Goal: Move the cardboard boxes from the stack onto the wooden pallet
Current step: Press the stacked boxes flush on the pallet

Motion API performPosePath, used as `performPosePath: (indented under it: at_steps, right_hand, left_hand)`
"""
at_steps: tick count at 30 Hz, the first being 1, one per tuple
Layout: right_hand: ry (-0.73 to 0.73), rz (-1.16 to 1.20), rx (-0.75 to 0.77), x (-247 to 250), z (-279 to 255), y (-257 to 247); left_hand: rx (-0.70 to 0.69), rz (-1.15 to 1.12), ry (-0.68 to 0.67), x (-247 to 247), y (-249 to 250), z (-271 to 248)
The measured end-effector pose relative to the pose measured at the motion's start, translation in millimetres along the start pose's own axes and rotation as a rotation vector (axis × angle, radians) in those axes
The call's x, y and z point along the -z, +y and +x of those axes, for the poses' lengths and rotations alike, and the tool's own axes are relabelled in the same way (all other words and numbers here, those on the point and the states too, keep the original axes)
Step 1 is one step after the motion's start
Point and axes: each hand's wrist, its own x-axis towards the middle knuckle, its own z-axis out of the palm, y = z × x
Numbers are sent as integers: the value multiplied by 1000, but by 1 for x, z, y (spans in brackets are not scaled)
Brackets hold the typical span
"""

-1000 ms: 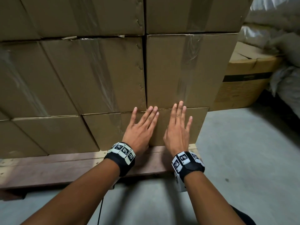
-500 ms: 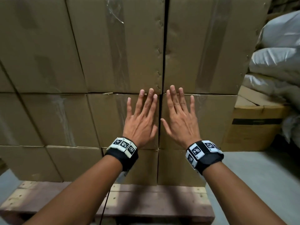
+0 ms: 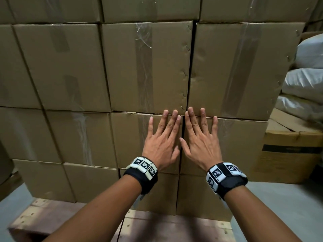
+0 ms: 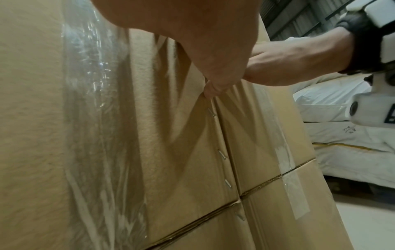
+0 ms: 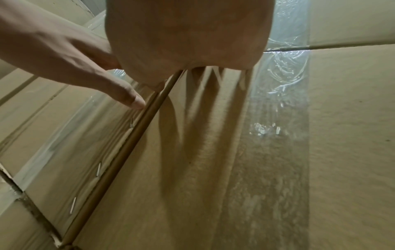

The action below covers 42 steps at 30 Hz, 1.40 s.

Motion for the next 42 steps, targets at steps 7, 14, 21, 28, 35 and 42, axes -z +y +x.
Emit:
performPosePath:
  at_steps: [7, 14, 21, 28, 35, 42]
  right_hand:
    - [2, -36, -2, -2, 0, -3]
    - [-4, -3, -5, -5, -6, -16]
    - [25, 42, 71, -5, 2, -70]
    - [23, 48, 144, -8, 54, -153]
    - [21, 2, 68, -22, 67, -182]
    - [30, -11, 51, -17, 76, -210]
  left_hand:
    - [-10, 10, -17, -2, 0, 3]
    - [-3, 2, -39, 4, 0, 1]
    - [52, -24, 7, 20, -57, -37]
    - [438, -73, 26, 4, -168, -71]
    - [360, -80, 47, -11, -188, -73]
    - [278, -111, 47, -5, -201, -78]
